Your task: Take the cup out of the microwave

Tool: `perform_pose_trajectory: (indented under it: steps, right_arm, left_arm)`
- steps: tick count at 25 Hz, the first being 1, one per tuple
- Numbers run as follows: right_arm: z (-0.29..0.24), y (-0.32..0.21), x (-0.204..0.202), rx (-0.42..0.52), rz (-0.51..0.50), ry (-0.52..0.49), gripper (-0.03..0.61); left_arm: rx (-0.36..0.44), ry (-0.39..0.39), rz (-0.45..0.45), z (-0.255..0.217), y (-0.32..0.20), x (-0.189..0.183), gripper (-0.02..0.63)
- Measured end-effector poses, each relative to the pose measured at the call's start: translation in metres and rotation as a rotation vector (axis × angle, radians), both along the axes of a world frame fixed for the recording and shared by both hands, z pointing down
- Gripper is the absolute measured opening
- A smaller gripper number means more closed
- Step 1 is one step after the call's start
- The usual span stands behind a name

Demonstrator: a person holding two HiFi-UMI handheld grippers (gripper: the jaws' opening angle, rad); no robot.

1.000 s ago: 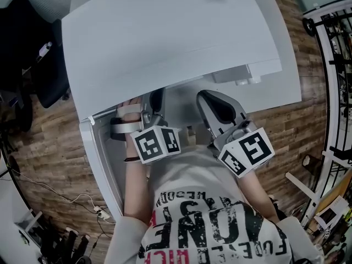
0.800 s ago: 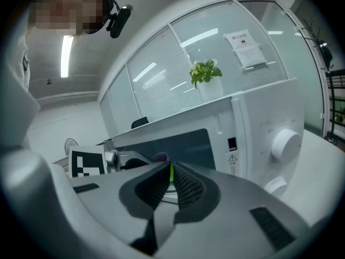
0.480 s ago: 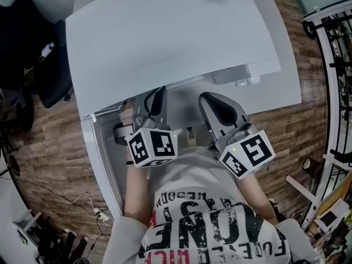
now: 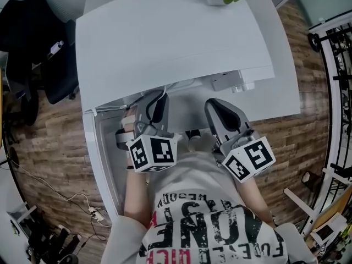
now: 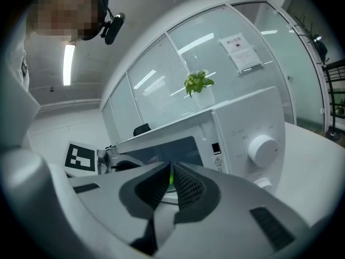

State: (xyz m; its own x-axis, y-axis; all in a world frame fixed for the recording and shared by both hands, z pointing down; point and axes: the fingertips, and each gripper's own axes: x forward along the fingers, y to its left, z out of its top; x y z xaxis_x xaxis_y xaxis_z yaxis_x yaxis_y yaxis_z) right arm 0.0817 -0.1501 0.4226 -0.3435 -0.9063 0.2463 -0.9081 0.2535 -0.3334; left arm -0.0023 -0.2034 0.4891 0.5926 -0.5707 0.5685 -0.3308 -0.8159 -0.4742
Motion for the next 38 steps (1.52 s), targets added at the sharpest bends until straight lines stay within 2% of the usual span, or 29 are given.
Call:
perform_pose_trajectory:
  steps: [10,14,20,31,35,38]
  right_arm:
    - [-0.016,0.016,0.01,0.041,-0.067,-0.041,0.026]
    - [-0.021,0.023,0.014,0.057,-0.093,-0.021,0.026]
    - [-0.033,0.033,0.025,0.084,-0.094,-0.054,0.026]
    - [-0.038,0.06,0.026,0.086,-0.155,-0.032,0.026]
    - [-0.042,0.069,0.03,0.1,-0.148,-0.047,0.026]
    - [-0.045,0.074,0.035,0.108,-0.137,-0.043,0.026]
  left_arm:
    - [0.035,-0.01,-0.055,-0.018,0.023,0.008,0.04]
    - [0.044,-0.012,-0.083,-0.022,0.03,0.007,0.039]
    - [0.05,-0.002,-0.11,-0.028,0.046,0.007,0.04]
    - [0.07,0.073,-0.168,-0.043,0.077,0.013,0.04]
    - [0.042,0.178,-0.196,-0.056,0.088,0.016,0.039]
    - [0.09,0.205,-0.192,-0.069,0.095,0.016,0.04]
